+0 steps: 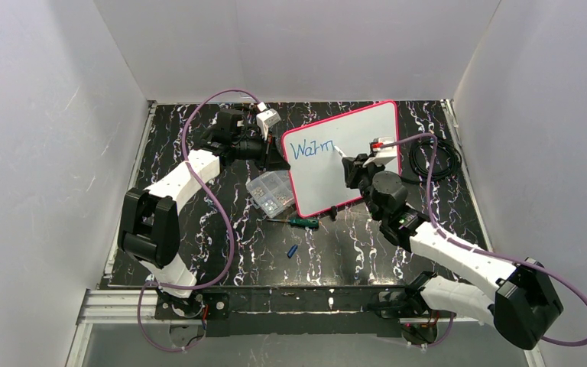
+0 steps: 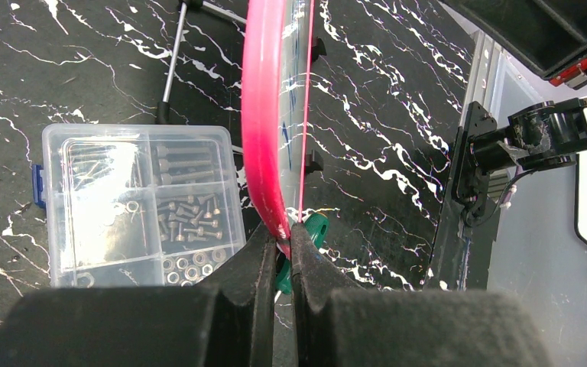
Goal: Write a sentence on the whiteboard
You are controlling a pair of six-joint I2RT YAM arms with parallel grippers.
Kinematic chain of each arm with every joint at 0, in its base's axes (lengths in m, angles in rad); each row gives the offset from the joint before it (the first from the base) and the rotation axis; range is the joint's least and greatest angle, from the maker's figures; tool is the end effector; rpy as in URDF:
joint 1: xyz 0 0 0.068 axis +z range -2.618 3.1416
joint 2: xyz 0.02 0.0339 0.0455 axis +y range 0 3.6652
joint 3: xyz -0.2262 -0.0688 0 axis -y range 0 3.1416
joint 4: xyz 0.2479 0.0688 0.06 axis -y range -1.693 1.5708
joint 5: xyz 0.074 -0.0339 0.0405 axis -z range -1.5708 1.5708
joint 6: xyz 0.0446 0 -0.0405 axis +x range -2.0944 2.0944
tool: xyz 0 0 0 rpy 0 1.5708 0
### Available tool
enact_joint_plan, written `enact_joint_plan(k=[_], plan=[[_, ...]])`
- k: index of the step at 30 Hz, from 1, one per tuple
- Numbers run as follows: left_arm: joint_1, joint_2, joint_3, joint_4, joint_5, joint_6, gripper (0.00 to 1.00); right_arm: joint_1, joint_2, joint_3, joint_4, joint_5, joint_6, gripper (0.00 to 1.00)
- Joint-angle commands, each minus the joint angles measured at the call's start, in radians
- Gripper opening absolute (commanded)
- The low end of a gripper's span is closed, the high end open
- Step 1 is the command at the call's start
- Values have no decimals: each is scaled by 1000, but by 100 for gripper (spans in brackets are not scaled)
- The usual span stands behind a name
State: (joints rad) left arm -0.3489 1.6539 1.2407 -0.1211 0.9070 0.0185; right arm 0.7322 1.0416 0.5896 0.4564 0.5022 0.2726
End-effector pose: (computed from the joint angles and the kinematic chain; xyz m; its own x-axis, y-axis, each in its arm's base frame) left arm 0.3425 -0.1620 0.2427 -0.4628 0.1805 -0.8679 0.8564 0.3440 -0.3851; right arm 0.2137 0.1633 0.2550 -0.0582 0.2650 -0.9625 -0.2204 0.9369 0.2713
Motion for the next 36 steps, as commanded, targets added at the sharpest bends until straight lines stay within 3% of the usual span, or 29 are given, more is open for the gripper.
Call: enact_joint_plan(k=[1, 20, 36], plan=[[-11, -63, 22, -31, 33, 34, 0, -10, 22, 52, 75, 10, -27, 1], [-12, -63, 23, -31, 35, 34, 0, -39, 35, 45, 89, 54, -30, 1], [-11, -64, 24, -31, 35, 32, 0, -54, 2, 61, 86, -24, -26, 1]])
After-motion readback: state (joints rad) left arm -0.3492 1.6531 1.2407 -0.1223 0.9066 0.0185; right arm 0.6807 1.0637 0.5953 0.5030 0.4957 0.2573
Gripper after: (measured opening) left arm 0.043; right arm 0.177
